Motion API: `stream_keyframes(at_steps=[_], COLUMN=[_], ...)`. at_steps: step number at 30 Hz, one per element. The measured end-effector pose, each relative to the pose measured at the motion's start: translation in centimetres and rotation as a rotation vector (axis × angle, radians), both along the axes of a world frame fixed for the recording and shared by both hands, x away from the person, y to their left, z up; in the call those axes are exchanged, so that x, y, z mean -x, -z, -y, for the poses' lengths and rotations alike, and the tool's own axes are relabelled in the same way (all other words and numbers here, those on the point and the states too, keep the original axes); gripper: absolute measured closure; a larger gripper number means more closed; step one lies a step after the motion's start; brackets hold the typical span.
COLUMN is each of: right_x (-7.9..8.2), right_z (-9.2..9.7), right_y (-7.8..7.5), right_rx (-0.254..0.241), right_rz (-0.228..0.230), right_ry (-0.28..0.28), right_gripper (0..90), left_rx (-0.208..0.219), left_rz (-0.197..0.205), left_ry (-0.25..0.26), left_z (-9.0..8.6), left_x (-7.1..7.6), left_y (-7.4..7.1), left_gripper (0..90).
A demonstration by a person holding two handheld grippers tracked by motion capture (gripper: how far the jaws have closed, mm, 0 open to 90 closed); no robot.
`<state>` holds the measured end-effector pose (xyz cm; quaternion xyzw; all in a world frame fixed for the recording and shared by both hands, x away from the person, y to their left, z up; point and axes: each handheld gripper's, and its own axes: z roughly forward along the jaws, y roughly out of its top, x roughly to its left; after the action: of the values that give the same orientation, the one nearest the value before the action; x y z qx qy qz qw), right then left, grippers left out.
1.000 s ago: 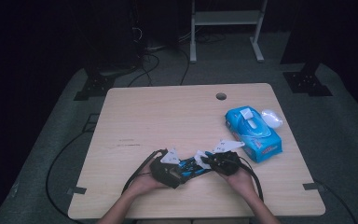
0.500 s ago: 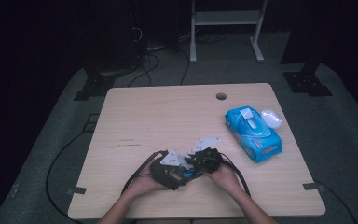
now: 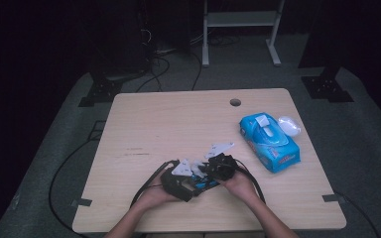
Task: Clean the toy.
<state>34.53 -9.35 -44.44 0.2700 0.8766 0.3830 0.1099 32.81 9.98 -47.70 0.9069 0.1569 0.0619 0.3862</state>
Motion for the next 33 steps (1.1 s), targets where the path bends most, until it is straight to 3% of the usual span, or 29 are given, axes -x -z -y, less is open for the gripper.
stream_keyframes(at_steps=[3,5,8,13,15,17,19,21,24,28,30,33], right_x=[0.2,0.6,0.7,-0.3,-0.5,-0.3,0.1,0.4,-0.1,-0.9,-0.6,-0.2], right_z=[-0.2,-1.1,-1.7,0.2,0.5,0.2,-0.6,-1.2,-0.5,1.5,1.3,-0.1], right_y=[0.0,0.2,0.3,0.0,0.0,0.0,0.1,0.1,-0.1,0.1,0.2,0.3], right_rx=[-0.021,-0.044,-0.030,0.010,0.000,-0.009,-0.051,-0.024,-0.017,-0.065,-0.059,-0.071], right_rz=[-0.020,-0.037,-0.024,-0.002,-0.022,-0.021,-0.053,-0.031,-0.033,-0.075,-0.059,-0.077], right_ry=[-0.013,-0.054,-0.070,0.002,0.026,0.008,-0.034,-0.058,-0.025,0.043,0.040,0.001], right_gripper=[83.0,82.9,82.9,83.0,83.0,83.0,83.0,83.0,83.0,83.2,83.3,83.6], left_rx=[-0.003,-0.008,-0.009,-0.020,-0.023,-0.021,-0.020,-0.022,-0.023,-0.009,-0.008,0.011], left_rz=[0.001,0.000,0.000,0.016,0.017,0.013,0.011,0.009,0.015,0.010,-0.005,-0.008], left_ry=[0.002,0.003,0.003,0.006,0.007,0.006,0.007,0.008,0.008,0.002,-0.010,-0.043], left_z=[-0.1,-0.1,-0.2,-0.1,0.0,-0.1,0.0,0.0,-0.1,0.1,0.3,0.8], left_x=[0.0,0.1,0.1,0.0,0.0,0.0,0.0,0.0,0.0,0.0,-0.1,0.2], left_y=[0.0,0.0,0.0,0.0,0.0,0.0,0.0,0.0,0.0,0.1,0.0,-0.2], left_gripper=[24.3,24.5,24.8,26.3,26.3,26.3,26.3,26.3,26.3,26.1,24.6,20.5])
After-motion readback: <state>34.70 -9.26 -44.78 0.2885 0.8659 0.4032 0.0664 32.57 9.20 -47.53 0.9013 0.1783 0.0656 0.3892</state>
